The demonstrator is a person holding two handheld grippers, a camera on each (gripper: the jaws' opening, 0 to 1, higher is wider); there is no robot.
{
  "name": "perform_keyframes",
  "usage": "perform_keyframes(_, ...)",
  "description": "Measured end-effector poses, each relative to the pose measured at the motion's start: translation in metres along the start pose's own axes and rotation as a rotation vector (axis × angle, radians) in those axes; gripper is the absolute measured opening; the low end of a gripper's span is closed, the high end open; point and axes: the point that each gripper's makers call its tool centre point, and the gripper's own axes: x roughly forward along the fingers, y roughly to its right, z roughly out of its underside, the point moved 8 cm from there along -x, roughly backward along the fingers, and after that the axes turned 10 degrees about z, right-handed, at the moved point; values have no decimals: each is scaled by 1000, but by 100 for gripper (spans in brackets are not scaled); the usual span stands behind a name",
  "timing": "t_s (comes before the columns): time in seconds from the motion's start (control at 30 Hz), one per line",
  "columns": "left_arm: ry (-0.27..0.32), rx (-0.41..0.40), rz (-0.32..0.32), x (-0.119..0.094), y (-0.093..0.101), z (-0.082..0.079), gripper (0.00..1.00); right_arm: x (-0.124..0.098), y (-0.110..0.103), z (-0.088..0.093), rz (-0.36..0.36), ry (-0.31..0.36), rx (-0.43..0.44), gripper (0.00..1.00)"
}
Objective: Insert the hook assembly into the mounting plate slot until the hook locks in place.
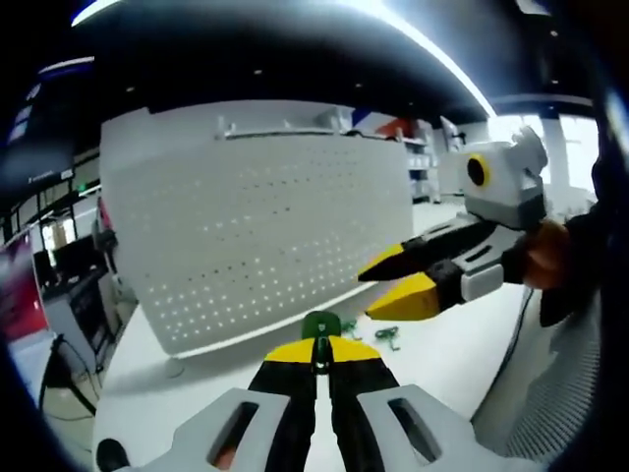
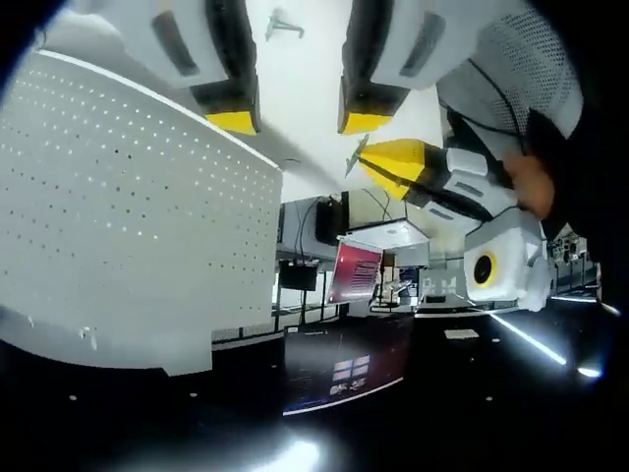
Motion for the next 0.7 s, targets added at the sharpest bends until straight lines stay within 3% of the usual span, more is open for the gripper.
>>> perform_keyframes(0.43, 25, 3, -46, -4, -6, -5, 3, 2, 8, 4, 50, -30, -84, 32)
perform_keyframes(0.57, 43, 15, -51, -3, -11, -17, 3, 3, 11, 5, 49, -36, -66, 32)
perform_keyframes(0.7, 79, 49, -65, -2, -21, -39, 3, 3, 10, 4, 47, -33, -80, 32)
